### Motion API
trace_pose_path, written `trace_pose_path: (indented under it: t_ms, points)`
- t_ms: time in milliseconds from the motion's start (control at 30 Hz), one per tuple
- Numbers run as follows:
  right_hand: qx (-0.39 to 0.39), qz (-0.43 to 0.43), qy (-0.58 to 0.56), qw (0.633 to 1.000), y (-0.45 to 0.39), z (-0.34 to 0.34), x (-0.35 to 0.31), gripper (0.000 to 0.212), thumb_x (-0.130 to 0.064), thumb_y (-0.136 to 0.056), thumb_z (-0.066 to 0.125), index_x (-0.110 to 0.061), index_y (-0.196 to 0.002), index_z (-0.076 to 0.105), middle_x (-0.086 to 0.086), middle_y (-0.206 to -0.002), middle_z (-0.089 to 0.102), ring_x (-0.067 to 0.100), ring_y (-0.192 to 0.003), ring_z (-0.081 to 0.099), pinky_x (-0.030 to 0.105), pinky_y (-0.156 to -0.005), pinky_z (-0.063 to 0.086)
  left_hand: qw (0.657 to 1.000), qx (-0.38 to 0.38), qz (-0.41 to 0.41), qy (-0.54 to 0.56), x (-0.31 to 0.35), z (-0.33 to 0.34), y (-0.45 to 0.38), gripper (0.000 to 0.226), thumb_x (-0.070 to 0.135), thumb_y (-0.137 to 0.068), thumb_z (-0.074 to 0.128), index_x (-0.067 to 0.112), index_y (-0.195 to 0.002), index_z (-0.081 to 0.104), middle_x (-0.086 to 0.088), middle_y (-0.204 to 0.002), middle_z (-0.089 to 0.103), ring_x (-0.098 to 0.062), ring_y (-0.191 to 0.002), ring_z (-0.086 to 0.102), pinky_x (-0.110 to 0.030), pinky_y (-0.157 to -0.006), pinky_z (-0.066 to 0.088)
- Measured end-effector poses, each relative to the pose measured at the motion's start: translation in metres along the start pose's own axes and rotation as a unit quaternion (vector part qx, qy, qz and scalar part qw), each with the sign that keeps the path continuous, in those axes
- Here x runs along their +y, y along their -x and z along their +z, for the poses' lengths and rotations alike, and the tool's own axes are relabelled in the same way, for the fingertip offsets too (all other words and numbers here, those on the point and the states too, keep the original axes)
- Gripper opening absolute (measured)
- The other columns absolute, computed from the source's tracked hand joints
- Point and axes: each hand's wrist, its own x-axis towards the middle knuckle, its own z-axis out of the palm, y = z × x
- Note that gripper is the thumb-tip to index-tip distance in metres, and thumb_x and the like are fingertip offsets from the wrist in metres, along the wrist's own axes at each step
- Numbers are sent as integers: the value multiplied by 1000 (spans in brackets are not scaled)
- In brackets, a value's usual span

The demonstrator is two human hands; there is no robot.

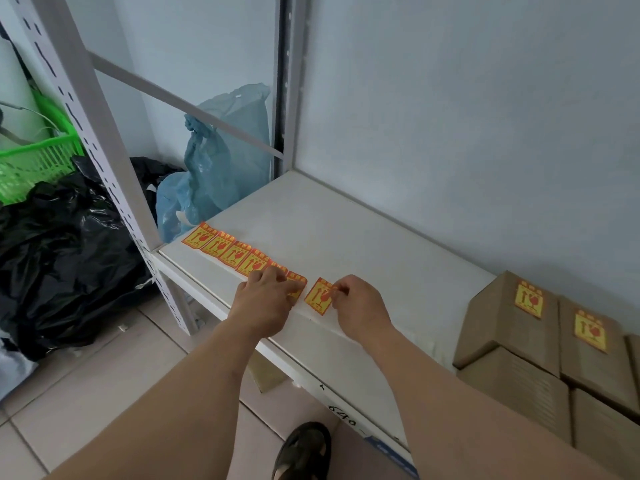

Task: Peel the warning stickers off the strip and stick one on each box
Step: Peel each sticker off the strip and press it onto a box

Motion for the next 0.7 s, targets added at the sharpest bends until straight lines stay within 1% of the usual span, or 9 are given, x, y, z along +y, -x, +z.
trace_pose_path:
  t_ms: [133,200,267,400,500,533,567,633,700]
  points:
    - [-19,5,27,999,9,-20,8,16,-19,-97,49,-13,-100,64,7,-106,66,17,-88,53,26,-75,38,1000,-10,-9,3,7,-3,2,43,42,-99,42,42,-142,37,2,-140,36,-27,-132,29,-47,-109,26]
    - [-34,-4,64,997,15,-33,13,19,-19,-97,48,-12,-103,64,7,-107,65,17,-88,52,26,-74,38,1000,-1,-6,-1,14,-8,3,42,41,-99,41,38,-141,40,0,-140,41,-26,-131,33,-46,-108,30]
    - [-41,-8,95,995,23,-50,18,19,-18,-97,46,-12,-104,63,7,-107,64,18,-87,53,27,-72,39,999,20,16,-32,27,-14,5,40,41,-98,41,34,-137,45,1,-137,47,-24,-130,37,-42,-105,34]
    - [-13,-16,128,992,42,-95,27,18,-18,-97,45,-16,-105,61,4,-107,63,20,-88,57,29,-68,44,993,56,88,-50,75,-31,14,37,42,-97,42,32,-131,53,4,-134,52,-21,-123,46,-38,-97,40]
    - [10,-24,149,989,63,-134,38,17,-22,-98,44,-19,-105,59,0,-105,62,16,-82,55,26,-58,40,982,86,160,-55,123,-40,24,35,42,-97,43,32,-128,56,6,-132,54,-19,-118,50,-35,-92,40]
    - [20,-22,156,987,71,-147,43,17,-24,-99,43,-21,-105,59,-1,-103,62,15,-81,56,25,-57,40,976,97,184,-57,138,-42,28,34,41,-97,43,32,-127,57,6,-131,55,-19,-117,51,-34,-92,39]
    - [31,-18,161,986,79,-161,49,16,-25,-99,43,-23,-105,58,-3,-102,62,14,-81,57,26,-59,42,971,105,207,-55,154,-43,32,33,41,-97,44,32,-126,58,6,-131,56,-19,-117,52,-34,-91,39]
    - [50,-6,159,986,93,-185,63,15,-27,-99,44,-24,-105,57,-4,-99,62,14,-85,58,29,-67,47,961,111,246,-50,184,-43,39,33,41,-97,44,31,-125,58,7,-129,56,-19,-116,52,-33,-91,38]
    - [68,2,166,984,107,-209,81,11,-26,-98,46,-25,-102,57,-5,-97,60,16,-89,58,29,-68,46,952,109,281,-54,215,-40,46,33,41,-97,43,31,-124,58,7,-128,56,-19,-116,52,-33,-92,37]
